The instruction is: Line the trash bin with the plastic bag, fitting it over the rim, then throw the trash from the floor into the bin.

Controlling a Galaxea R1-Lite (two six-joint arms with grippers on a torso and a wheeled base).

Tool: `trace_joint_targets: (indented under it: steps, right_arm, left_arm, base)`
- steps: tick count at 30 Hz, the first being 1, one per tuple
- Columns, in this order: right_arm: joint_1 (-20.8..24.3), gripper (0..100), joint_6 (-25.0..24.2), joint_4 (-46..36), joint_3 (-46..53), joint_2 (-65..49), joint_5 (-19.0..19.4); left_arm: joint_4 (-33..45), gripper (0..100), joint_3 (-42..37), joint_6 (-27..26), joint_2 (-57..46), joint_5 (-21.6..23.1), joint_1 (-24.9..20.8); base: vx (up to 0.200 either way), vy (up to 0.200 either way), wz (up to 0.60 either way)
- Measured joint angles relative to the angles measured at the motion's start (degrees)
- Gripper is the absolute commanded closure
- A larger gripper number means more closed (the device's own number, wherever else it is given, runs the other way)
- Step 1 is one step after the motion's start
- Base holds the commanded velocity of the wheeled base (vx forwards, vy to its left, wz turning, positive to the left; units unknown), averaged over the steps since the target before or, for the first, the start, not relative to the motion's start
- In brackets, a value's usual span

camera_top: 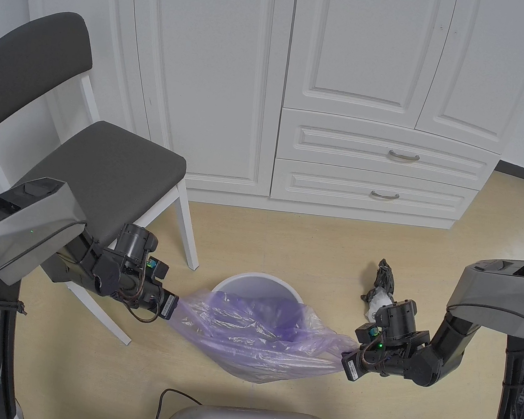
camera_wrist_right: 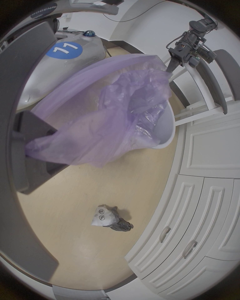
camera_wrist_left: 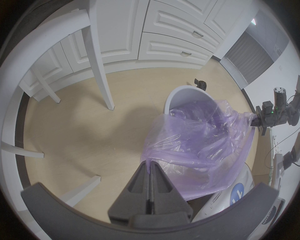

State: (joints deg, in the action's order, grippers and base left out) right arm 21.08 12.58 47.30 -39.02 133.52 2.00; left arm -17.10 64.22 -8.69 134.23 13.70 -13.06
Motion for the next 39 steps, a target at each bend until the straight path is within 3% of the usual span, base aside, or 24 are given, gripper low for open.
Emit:
trace_joint_targets:
  steps: [1,2,13,22,24,29,35,39]
  right_arm:
    - [0.00,100,0.02,1.04,0.39,0.52,-0.01]
    - [0.00,0,0.11,1.83,0.83,1.01,-0.06]
    - [-0.38,0,0.39,3.12,3.24,3.49,-0.09]
    - [-0.13,0,2.19,3.47,5.71,2.50,1.67]
    - [-0.09,0,3.12,4.51,6.89,1.82,4.71]
    - [-0.94,0,4.13,13.13,10.28,0.60,17.24]
    - [-5.14,0,4.63,22.64,13.89,0.73,32.82]
    - [-8.37,0,4.85,25.86,16.02,1.21,39.77]
  left_arm:
    - [-1.32,100,-0.52,0.16,0.33,0.06,-0.02]
    - [-2.51,100,-1.02,0.27,0.59,0.15,0.00]
    - [-9.00,100,-4.90,0.27,1.22,0.72,3.08]
    - [-13.14,100,-6.47,0.40,1.35,0.90,2.84]
    - [-14.77,100,-6.84,0.60,1.35,0.94,2.73]
    - [-19.35,100,-7.86,1.45,1.41,1.16,2.62]
    - [-21.24,100,-8.50,1.91,2.01,1.18,2.51]
    - [-21.52,100,-8.30,2.05,3.06,0.74,2.56]
  base:
    - [0.000,0.000,0.00]
    - [0.000,0.000,0.00]
    - [0.000,0.000,0.00]
    - [0.000,0.000,0.00]
    - [0.000,0.000,0.00]
    - [0.000,0.000,0.00]
    - [0.000,0.000,0.00]
    - [0.000,0.000,0.00]
